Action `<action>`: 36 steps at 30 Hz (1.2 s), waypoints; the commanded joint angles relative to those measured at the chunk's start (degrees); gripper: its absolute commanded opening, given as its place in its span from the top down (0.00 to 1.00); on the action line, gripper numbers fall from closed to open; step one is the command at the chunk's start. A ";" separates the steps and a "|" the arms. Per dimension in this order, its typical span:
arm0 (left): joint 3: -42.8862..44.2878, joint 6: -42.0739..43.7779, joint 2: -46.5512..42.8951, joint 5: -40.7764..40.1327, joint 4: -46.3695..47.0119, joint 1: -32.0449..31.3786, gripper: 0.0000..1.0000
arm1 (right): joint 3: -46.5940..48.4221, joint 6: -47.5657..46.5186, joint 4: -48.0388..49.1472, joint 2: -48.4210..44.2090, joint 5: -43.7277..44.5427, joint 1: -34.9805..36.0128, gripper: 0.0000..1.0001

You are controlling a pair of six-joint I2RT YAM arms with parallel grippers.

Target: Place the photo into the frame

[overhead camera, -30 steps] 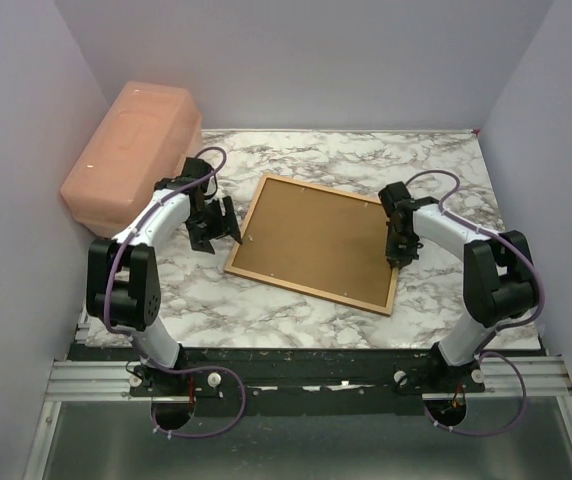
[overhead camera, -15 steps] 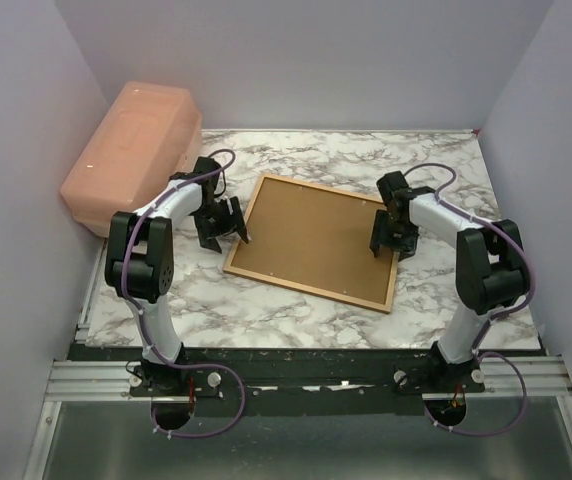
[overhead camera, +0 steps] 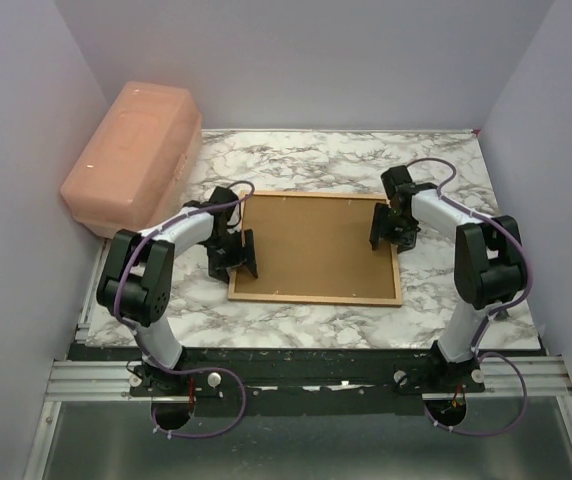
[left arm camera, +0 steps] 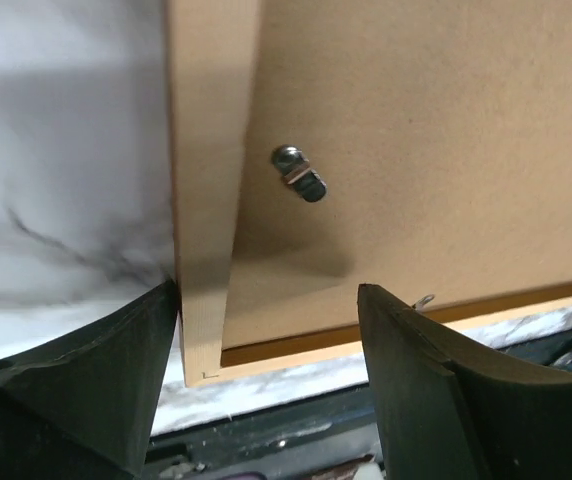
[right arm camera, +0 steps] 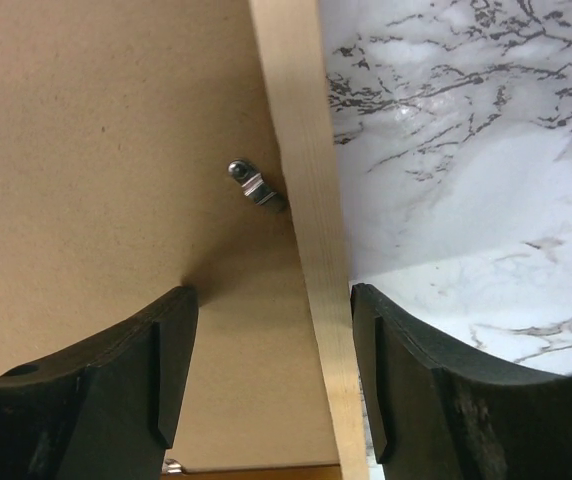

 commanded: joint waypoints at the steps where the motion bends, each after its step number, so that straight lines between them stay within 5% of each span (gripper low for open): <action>1: -10.14 -6.39 -6.91 8.47 2.80 -6.52 0.28 | -1.36 1.71 3.29 0.59 -8.11 1.75 0.32; 9: -18.75 -10.14 -17.18 1.24 3.02 -8.96 0.26 | -10.59 3.67 1.22 -7.03 -8.01 1.71 0.33; 23: -8.18 -11.20 -11.53 -14.23 -2.62 -7.38 0.23 | -13.55 3.98 1.36 -8.07 -5.88 1.75 0.32; 36: -7.90 -10.48 -7.47 -18.52 -2.02 -6.78 0.44 | -13.11 3.92 2.25 -6.65 -6.68 1.75 0.32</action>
